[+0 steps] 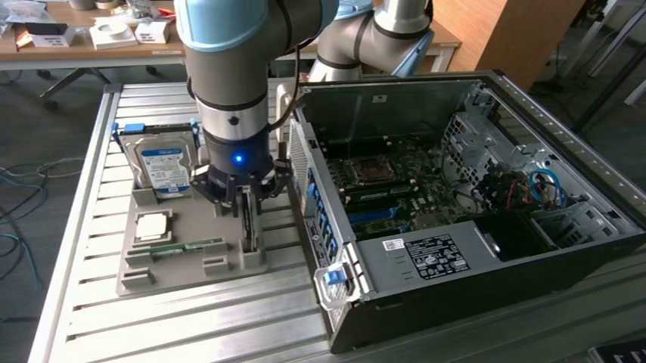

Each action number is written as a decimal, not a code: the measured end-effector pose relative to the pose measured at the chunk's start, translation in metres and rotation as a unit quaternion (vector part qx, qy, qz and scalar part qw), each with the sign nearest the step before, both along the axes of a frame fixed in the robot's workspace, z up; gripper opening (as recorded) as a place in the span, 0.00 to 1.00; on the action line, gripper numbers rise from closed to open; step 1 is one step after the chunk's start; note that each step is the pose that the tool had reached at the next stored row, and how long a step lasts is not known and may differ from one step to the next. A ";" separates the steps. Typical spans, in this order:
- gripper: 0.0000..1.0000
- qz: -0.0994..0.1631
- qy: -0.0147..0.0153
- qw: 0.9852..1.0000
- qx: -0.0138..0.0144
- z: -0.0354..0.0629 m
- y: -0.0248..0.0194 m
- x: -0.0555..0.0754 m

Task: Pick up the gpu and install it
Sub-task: 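Pick up the gpu and move the gpu toward the slot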

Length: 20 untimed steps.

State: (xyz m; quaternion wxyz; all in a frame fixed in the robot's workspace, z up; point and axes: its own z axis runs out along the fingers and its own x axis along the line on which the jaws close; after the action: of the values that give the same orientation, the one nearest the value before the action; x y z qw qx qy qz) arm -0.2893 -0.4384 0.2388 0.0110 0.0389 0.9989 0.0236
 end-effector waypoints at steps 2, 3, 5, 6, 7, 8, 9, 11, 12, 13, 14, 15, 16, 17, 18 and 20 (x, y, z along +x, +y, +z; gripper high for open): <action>0.41 0.000 0.000 1.000 0.000 0.0000 0.0000 0.000; 0.41 0.000 0.000 1.000 0.000 0.0000 0.0000 0.000; 0.41 0.000 0.000 1.000 0.000 -0.0003 0.0001 -0.001; 0.41 0.000 0.000 1.000 0.000 -0.0005 0.0002 -0.001; 0.41 0.000 0.000 1.000 0.000 -0.0006 0.0002 -0.001; 0.41 0.000 0.000 1.000 0.000 -0.0007 0.0001 -0.001; 0.41 0.000 0.000 1.000 0.000 -0.0010 0.0001 -0.002; 0.41 0.000 0.000 1.000 0.000 -0.0021 0.0000 -0.002; 0.41 0.000 0.000 1.000 0.000 -0.0026 0.0000 -0.002; 0.41 0.000 0.000 1.000 0.000 -0.0034 0.0000 -0.002; 0.41 0.000 0.000 1.000 0.000 -0.0041 0.0001 -0.002; 0.41 0.000 0.000 1.000 0.000 -0.0048 0.0001 -0.002; 0.41 0.000 0.000 1.000 0.000 -0.0054 0.0001 -0.002; 0.41 0.000 0.000 1.000 0.000 -0.0057 0.0001 -0.001; 0.41 0.000 0.000 1.000 0.000 -0.0060 0.0001 -0.001; 0.41 0.000 0.000 1.000 0.000 -0.0062 0.0000 0.000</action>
State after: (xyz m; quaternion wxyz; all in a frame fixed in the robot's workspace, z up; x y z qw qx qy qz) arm -0.2894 -0.4384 0.2325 0.0110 0.0389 0.9989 0.0235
